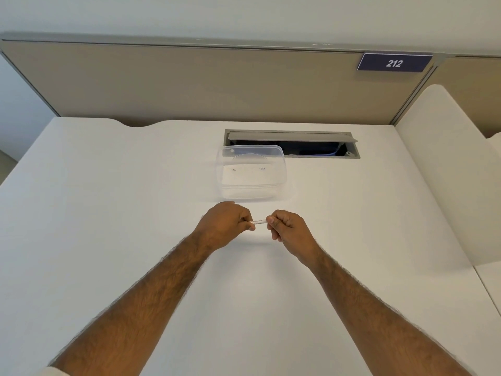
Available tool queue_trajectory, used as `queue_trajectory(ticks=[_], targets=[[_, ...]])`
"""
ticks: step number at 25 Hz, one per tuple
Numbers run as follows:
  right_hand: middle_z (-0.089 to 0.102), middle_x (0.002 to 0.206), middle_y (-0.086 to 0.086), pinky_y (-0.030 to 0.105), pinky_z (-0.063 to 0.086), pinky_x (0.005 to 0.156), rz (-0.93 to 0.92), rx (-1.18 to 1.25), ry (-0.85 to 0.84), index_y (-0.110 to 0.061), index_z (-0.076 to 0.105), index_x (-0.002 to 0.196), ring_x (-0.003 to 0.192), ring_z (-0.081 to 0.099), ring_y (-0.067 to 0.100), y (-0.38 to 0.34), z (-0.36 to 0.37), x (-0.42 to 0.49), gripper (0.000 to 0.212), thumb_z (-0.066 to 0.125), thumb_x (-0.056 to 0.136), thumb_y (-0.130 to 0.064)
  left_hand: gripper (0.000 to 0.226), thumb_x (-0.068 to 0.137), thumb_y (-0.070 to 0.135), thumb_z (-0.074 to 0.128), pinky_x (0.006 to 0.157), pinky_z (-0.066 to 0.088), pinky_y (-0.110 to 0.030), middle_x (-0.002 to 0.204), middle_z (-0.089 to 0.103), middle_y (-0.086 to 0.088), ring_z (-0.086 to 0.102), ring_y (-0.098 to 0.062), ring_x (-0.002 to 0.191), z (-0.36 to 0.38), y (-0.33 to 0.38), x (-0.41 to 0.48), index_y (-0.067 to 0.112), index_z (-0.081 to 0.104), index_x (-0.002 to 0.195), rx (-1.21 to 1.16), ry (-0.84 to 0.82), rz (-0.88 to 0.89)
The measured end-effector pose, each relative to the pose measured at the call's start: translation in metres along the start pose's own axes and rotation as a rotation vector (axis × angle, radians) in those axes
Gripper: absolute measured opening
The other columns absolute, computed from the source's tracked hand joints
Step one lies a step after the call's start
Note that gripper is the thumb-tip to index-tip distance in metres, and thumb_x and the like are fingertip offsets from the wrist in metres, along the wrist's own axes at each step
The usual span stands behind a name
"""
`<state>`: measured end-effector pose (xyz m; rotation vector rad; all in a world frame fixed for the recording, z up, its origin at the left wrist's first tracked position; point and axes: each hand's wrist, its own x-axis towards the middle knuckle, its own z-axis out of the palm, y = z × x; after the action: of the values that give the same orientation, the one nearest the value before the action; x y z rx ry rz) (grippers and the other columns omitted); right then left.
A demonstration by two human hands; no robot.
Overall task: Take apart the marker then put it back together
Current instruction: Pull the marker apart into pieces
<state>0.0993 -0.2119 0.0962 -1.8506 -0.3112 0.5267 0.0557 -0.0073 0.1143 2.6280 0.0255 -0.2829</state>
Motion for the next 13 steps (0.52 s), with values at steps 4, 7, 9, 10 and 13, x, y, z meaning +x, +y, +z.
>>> queue_trajectory(ticks=[4, 7, 9, 10, 13], targets=[[0.058, 0.058, 0.003, 0.03, 0.038, 0.06, -0.014, -0.023, 0.024, -0.004, 0.062, 0.076, 0.056, 0.047, 0.015, 0.002, 0.002, 0.0, 0.031, 0.057, 0.101, -0.022, 0.018, 0.098, 0.035, 0.056, 0.076, 0.052, -0.031, 0.082, 0.071, 0.016, 0.064, -0.006, 0.083, -0.009, -0.001, 0.001, 0.036, 0.069, 0.087, -0.112, -0.131, -0.053], [0.058, 0.056, 0.001, 0.031, 0.038, 0.059, -0.019, -0.01, 0.043, -0.007, 0.062, 0.074, 0.055, 0.047, 0.014, 0.003, 0.004, 0.001, 0.031, 0.057, 0.1, -0.023, 0.013, 0.092, 0.036, 0.065, 0.064, 0.045, -0.029, 0.077, 0.066, 0.015, 0.058, -0.008, 0.078, -0.008, 0.004, -0.001, 0.032, 0.068, 0.081, -0.034, 0.009, -0.009], [0.058, 0.055, 0.0, 0.03, 0.038, 0.059, -0.027, -0.024, 0.06, -0.01, 0.062, 0.073, 0.055, 0.045, 0.013, 0.003, 0.006, 0.0, 0.03, 0.057, 0.1, -0.022, 0.014, 0.091, 0.037, 0.067, 0.062, 0.044, -0.031, 0.078, 0.062, 0.014, 0.055, -0.009, 0.077, -0.004, 0.005, -0.002, 0.03, 0.062, 0.079, -0.028, 0.075, 0.021], [0.058, 0.055, -0.001, 0.029, 0.038, 0.059, -0.034, -0.026, 0.068, -0.01, 0.062, 0.073, 0.055, 0.045, 0.012, 0.002, 0.006, 0.001, 0.03, 0.057, 0.1, -0.022, 0.013, 0.092, 0.038, 0.065, 0.064, 0.046, -0.032, 0.081, 0.062, 0.014, 0.055, -0.009, 0.079, -0.003, 0.004, -0.003, 0.03, 0.061, 0.082, -0.032, 0.075, 0.025], [0.058, 0.056, 0.0, 0.029, 0.038, 0.058, -0.058, -0.027, 0.08, -0.009, 0.062, 0.074, 0.055, 0.046, 0.013, -0.001, 0.004, 0.002, 0.03, 0.057, 0.1, -0.022, 0.016, 0.101, 0.035, 0.052, 0.076, 0.051, -0.036, 0.091, 0.067, 0.014, 0.061, -0.011, 0.087, -0.004, -0.006, -0.004, 0.031, 0.065, 0.093, -0.084, -0.055, 0.017]])
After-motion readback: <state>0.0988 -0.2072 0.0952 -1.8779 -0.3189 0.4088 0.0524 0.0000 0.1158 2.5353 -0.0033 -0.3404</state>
